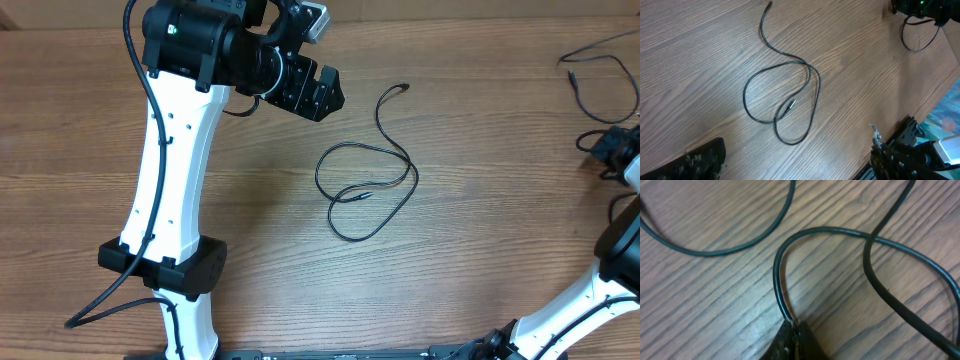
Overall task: Untangle cables
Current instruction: 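Move the right gripper back to the center cable and lower it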
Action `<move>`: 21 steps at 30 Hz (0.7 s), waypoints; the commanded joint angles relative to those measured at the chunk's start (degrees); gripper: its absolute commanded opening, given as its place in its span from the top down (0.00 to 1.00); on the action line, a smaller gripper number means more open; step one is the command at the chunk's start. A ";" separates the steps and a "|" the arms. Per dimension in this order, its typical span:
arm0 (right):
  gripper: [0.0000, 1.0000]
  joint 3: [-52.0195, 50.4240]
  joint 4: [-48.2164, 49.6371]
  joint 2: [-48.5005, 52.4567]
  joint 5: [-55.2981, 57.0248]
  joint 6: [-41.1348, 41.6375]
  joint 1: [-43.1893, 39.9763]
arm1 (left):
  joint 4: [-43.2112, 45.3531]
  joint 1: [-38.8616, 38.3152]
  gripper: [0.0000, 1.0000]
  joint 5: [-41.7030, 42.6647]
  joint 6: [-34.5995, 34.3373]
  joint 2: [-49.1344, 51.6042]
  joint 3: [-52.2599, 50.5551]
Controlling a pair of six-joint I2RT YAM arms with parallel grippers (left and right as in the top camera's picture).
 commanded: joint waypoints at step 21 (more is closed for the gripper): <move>0.41 9.64 -29.51 -26.08 -36.79 10.36 21.22 | 1.33 -0.31 0.12 -4.22 -2.69 -0.39 0.07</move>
